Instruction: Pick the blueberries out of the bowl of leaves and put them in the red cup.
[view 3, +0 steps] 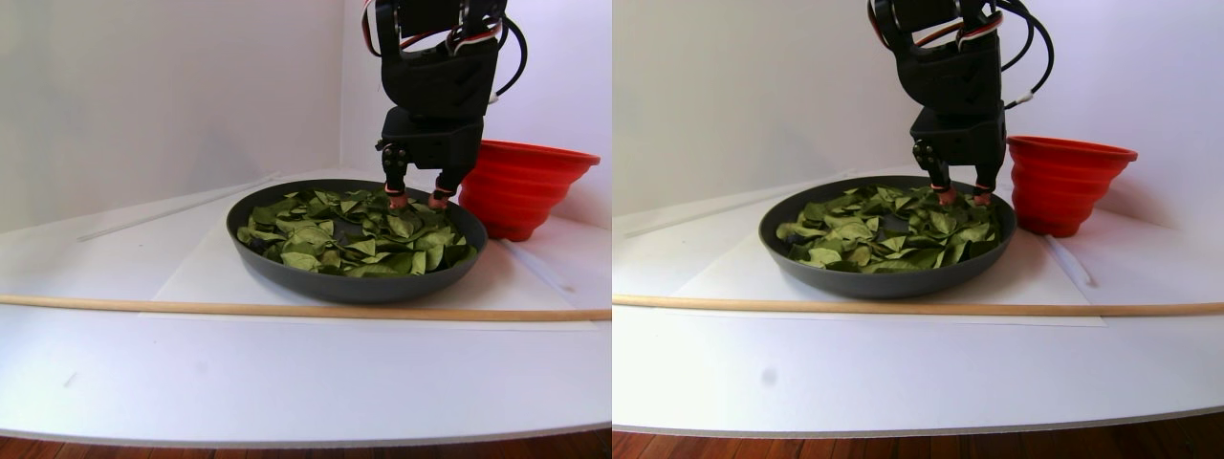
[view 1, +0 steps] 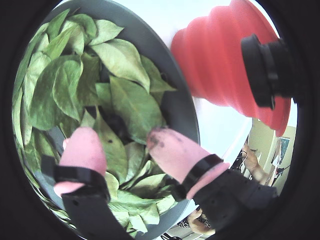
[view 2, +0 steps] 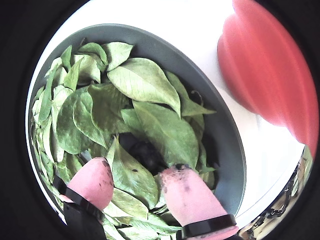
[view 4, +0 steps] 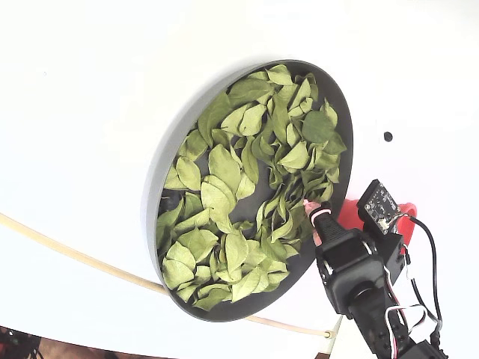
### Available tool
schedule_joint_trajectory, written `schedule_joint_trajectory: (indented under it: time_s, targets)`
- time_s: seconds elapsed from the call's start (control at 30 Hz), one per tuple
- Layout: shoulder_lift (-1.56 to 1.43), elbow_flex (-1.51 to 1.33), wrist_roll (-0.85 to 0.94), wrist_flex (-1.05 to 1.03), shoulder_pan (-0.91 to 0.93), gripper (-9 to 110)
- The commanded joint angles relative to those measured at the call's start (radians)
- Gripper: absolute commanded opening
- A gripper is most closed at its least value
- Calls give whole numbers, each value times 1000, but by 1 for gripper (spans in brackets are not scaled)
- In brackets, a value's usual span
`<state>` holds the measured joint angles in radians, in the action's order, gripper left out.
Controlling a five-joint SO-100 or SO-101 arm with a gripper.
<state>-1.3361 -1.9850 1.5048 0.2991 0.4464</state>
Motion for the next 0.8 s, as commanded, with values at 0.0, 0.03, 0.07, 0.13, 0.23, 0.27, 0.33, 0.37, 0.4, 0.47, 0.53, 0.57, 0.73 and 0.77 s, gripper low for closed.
schedule_joint_trajectory:
  time_s: [0.0,0.03,0.07,0.13,0.23,0.27,0.33,0.37,0.4,0.47,0.53,0.57,0.73,0.77]
  targets:
    - [-18,48,3,28,5,19]
    - [-15,52,5,29,5,19]
    - [-12,58,5,29,5,19]
    - [-3,64,6,32,5,19]
    - [14,66,3,60,6,19]
    - [18,66,0,64,5,19]
    - [29,63,0,72,2,19]
    - [34,60,-2,83,0,19]
    - [38,58,-2,87,-2,19]
    - [44,55,-2,97,-5,19]
    - [54,55,0,110,-5,19]
    - [55,55,-2,114,-5,19]
    - [72,55,2,121,0,19]
    - [77,55,5,126,2,19]
